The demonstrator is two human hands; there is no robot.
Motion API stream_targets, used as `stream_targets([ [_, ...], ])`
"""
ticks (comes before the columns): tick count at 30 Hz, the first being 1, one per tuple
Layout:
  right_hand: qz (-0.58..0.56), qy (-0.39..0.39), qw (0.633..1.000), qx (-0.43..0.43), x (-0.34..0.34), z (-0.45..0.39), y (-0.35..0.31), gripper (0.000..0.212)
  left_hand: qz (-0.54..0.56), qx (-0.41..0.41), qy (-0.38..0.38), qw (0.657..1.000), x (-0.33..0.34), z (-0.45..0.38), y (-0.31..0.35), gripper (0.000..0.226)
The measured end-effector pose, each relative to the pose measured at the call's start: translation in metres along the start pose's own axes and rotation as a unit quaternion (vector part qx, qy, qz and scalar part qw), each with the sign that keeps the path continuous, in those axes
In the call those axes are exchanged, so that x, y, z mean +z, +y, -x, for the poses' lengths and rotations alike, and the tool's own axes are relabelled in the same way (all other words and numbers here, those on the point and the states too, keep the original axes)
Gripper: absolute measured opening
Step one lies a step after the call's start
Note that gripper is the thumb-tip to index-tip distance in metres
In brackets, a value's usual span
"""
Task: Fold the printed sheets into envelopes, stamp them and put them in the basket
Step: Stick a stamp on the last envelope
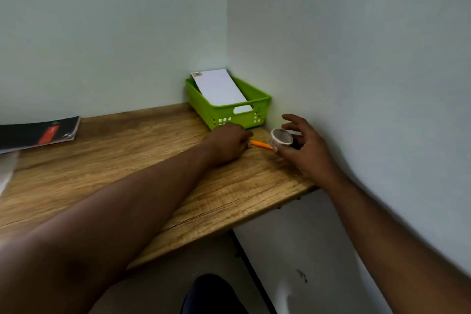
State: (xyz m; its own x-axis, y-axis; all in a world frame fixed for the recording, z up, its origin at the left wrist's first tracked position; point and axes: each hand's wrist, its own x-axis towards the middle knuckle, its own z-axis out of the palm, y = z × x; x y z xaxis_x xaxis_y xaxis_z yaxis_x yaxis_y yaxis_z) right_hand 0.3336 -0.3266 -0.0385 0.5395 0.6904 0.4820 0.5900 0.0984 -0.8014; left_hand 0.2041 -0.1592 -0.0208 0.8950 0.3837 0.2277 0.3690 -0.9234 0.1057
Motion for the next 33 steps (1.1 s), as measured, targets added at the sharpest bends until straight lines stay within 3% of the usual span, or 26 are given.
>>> stream_targets([
  [10, 0.116, -0.011, 0.993, 0.01, 0.003, -0.004, 0.007, 0.062, 0.059, -0.034, 0.066, 0.995, 0.015, -0.004, 0.001, 0.027],
  [15, 0.219, -0.045, 0.973, 0.049, 0.013, -0.006, 0.004, 0.078, 0.063, -0.033, 0.075, 0.995, 0.016, -0.001, 0.002, 0.026],
  [18, 0.19, -0.044, 0.979, 0.054, 0.009, -0.004, 0.004, 0.084, 0.067, -0.038, 0.078, 0.994, 0.017, 0.0, 0.002, 0.027],
  [22, 0.166, -0.03, 0.985, 0.036, 0.007, -0.002, 0.004, 0.064, 0.07, -0.044, 0.08, 0.993, 0.018, 0.001, 0.0, 0.027],
  [24, 0.135, -0.078, 0.987, 0.037, 0.005, -0.003, 0.005, 0.058, 0.073, -0.044, 0.081, 0.993, 0.018, 0.001, 0.001, 0.027],
  [27, 0.142, -0.156, 0.977, 0.045, 0.002, -0.008, 0.007, 0.066, 0.072, -0.048, 0.079, 0.993, 0.018, 0.001, 0.0, 0.029],
  [33, 0.164, -0.075, 0.983, 0.03, 0.011, -0.006, 0.004, 0.082, 0.072, -0.049, 0.088, 0.992, 0.018, 0.0, -0.001, 0.03],
])
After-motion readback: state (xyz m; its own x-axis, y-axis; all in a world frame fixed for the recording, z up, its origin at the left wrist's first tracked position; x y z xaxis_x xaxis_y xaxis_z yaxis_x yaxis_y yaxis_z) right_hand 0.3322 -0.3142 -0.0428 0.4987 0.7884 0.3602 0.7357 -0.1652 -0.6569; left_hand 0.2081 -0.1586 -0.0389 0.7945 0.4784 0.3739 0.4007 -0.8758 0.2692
